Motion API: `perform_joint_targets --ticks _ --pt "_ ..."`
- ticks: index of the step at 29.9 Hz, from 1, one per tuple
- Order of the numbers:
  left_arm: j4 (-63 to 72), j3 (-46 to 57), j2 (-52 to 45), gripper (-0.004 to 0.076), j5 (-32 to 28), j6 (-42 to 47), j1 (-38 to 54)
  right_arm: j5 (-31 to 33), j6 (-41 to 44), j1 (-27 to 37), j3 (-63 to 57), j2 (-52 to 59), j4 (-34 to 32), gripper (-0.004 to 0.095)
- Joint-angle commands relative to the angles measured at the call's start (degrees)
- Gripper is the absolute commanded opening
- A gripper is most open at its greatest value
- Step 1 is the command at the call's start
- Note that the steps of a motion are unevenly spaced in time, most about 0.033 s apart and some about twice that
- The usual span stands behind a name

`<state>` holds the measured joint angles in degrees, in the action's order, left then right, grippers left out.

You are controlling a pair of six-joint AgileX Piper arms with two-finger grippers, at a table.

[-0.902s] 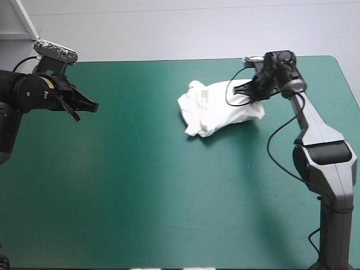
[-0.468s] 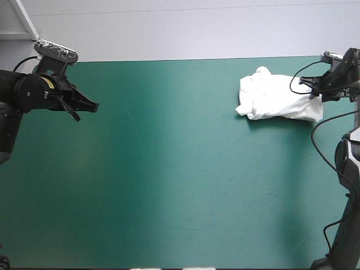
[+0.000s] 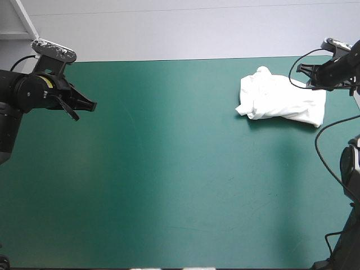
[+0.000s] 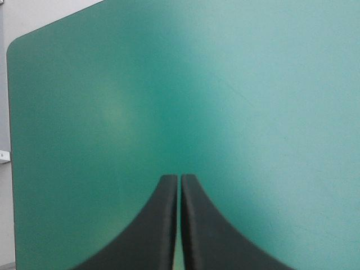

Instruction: Fold the cloth

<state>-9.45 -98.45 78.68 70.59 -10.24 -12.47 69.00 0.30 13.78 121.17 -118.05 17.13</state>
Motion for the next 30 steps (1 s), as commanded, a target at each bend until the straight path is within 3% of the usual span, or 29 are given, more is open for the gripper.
perform_joint_targets --ticks 1,5,10,17,27,30 --pt "-0.5 -1.4 -2.0 0.0019 -6.4 0.4 -0.1 -1.4 -4.2 -2.2 -4.2 11.0 1.2 -0.0013" --pt "2.6 -1.3 -2.0 0.0019 -8.1 -1.6 -0.1 -3.3 -5.9 -6.5 -14.6 20.1 -3.5 -0.0018" --pt "4.9 1.7 -3.5 0.0019 -9.4 -3.3 -0.1 -20.2 -5.9 -14.5 -34.4 36.3 -5.6 -0.0017" --pt "4.9 20.7 -14.1 0.0019 -22.3 -3.4 -0.1 -41.7 -8.2 -23.0 -60.6 55.4 -5.6 -0.0018" --pt "5.8 56.1 -32.5 0.0019 -42.5 -3.5 -0.1 -54.0 -12.7 -23.9 -86.0 73.1 -5.1 -0.0017" --pt "8.1 63.7 -37.9 0.0019 -44.5 -3.5 -0.1 -54.4 -12.7 -23.9 -91.9 76.8 -5.0 -0.0017"
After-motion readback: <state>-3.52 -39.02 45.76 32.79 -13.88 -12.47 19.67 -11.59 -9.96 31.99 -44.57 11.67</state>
